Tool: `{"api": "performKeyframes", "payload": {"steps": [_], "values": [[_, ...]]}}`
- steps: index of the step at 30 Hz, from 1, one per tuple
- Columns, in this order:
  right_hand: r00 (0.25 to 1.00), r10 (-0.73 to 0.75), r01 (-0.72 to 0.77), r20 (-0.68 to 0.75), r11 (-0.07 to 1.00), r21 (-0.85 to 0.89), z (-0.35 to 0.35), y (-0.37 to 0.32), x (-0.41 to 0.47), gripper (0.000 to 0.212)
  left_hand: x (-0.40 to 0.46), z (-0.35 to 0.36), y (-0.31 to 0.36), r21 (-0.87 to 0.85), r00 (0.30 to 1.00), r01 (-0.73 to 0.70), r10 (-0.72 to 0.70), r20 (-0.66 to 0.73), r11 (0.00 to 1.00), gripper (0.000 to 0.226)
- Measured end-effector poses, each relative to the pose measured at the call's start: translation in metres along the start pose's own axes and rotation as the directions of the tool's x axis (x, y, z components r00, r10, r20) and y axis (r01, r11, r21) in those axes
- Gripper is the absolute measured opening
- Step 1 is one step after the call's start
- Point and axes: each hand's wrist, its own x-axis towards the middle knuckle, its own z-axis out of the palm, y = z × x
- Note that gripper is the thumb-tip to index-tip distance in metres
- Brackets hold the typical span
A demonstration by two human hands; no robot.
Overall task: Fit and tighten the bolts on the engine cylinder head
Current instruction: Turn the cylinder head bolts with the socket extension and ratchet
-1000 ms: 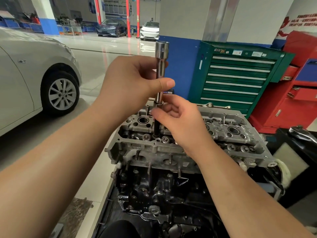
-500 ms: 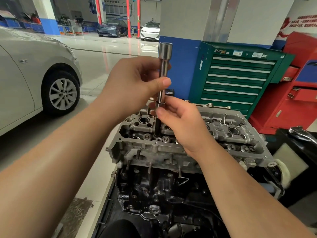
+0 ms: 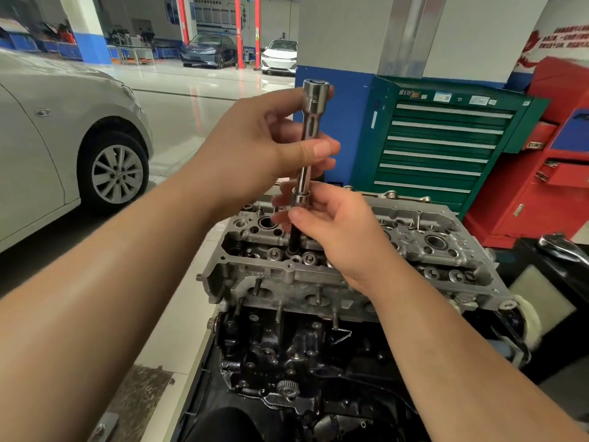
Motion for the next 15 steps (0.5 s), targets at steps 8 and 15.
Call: {"api": "performKeyframes", "payload": {"steps": [8,15], "values": [[0.971,-0.042,-0.019,-0.235,0.968,-0.250,0.009,-0.001,0.004,0.039,-0.008,0.017,-0.003,0.348,0.911,-0.071,0.203,-0.359,0.935,0.033],[1.000,0.013,-0.013,-0.007,1.000,0.001,0.000,0.000,0.000,0.024,-0.002,-0.003,0.004,0.103,0.996,-0.066,0.072,-0.051,0.993,0.040]]}}
